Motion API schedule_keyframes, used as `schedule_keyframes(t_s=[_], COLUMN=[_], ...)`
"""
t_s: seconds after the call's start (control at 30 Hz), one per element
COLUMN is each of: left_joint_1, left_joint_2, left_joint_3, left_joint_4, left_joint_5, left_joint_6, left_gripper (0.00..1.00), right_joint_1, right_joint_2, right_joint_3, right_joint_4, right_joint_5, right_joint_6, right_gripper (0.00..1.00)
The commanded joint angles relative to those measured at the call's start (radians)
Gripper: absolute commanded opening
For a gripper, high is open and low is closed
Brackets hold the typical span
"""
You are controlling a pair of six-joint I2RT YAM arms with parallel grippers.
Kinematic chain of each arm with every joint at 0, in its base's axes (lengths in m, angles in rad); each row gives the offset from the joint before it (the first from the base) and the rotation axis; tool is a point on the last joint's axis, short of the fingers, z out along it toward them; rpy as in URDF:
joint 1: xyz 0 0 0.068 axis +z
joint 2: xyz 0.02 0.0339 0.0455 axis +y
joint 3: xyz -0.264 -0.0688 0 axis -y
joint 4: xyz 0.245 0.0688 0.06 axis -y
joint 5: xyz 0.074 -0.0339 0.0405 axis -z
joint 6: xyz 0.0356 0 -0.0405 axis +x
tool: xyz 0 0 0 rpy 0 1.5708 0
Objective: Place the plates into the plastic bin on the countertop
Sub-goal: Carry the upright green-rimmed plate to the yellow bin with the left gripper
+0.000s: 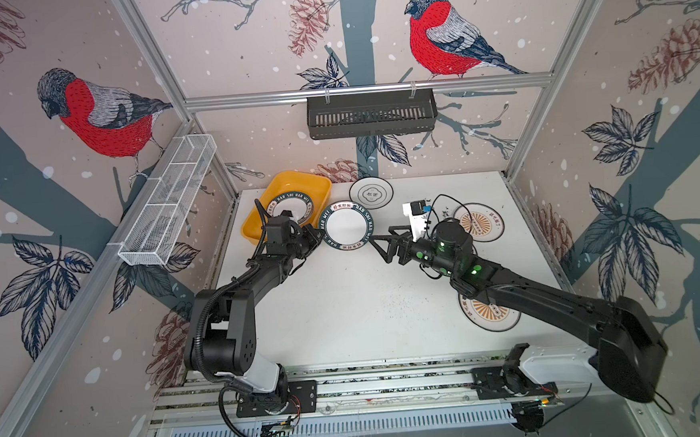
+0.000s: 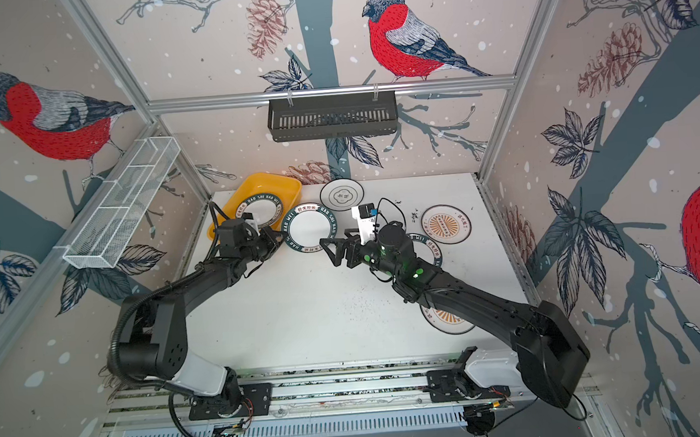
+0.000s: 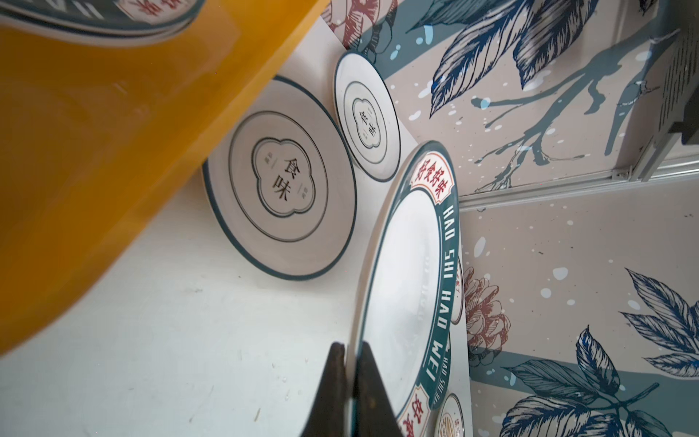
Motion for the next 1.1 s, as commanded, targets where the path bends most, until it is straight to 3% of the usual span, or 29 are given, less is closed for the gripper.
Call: schedule_keyframes(t_s=[0.0, 0.13, 0.5, 0.9, 1.07], left_joint_1=[0.039, 0.09, 0.219, 0.305, 0.307], left_joint_2=[0.035, 0.098, 0.257, 0.38, 0.408], left_joint_3=[0.047, 0.098, 0.165, 0.268, 0.332], left_joint_4=[0.051, 0.073, 0.26, 0.246, 0.181], left_joint_5=[0.049, 0.055, 0.094, 0.062, 0.022], left_joint_6=[0.002, -0.007, -0.185, -0.251, -0.226], left_gripper=[0.0, 0.0, 0.0, 0.0, 0.0], right_joint_1=[0.003, 0.008, 0.024, 0.032, 0.032], right_joint_2=[0.042, 0.082, 0.118, 0.103, 0.104], right_joint_3=[0.037, 0.076, 0.134, 0.137, 0.141], right_joint_4=[0.031, 0.023, -0.034, -0.061, -0.069], right_joint_5=[-0.047, -0.057, -0.052, -0.016, -0.007], right_joint_6=[-0.032, -0.044, -0.086, -0.112, -0.116], right_gripper=[1.0, 1.0, 1.0, 1.0, 1.0])
